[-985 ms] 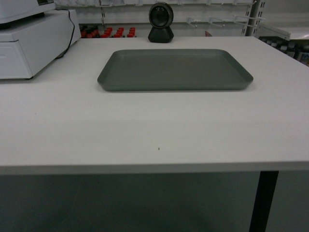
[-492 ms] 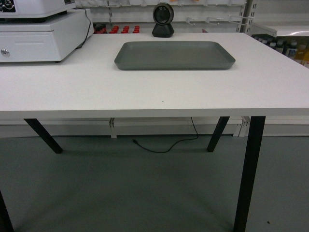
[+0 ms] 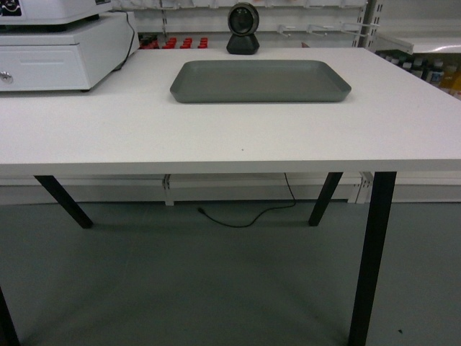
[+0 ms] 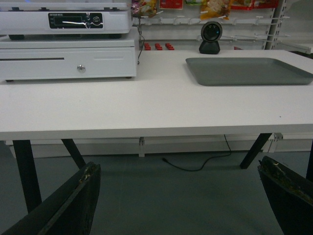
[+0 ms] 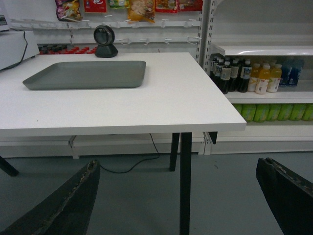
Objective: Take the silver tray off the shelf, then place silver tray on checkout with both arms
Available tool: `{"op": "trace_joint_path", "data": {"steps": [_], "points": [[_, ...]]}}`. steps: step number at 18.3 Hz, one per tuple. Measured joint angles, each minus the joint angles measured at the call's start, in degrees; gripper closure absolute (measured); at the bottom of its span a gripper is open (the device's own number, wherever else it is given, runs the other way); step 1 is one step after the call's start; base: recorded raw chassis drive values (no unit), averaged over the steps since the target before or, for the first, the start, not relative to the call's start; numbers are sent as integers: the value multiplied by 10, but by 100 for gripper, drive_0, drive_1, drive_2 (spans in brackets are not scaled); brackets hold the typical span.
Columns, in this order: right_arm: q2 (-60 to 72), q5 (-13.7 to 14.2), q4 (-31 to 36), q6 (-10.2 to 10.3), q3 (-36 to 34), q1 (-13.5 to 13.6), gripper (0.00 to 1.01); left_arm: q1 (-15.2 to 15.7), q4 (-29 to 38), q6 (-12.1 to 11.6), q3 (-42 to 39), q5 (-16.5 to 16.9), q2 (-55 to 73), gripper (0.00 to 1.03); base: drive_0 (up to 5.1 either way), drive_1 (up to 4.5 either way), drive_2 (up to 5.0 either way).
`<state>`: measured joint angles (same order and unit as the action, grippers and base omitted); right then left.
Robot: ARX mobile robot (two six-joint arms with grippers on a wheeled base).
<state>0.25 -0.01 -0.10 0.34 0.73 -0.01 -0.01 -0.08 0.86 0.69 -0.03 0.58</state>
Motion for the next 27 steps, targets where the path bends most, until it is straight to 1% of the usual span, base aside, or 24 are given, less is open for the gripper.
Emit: {"op": "trace_joint_path", "data": {"steps": [27], "points": [[0, 0, -2, -2, 0, 0, 3, 0, -3, -1, 0, 0, 0, 5, 16, -406, 437]]}}
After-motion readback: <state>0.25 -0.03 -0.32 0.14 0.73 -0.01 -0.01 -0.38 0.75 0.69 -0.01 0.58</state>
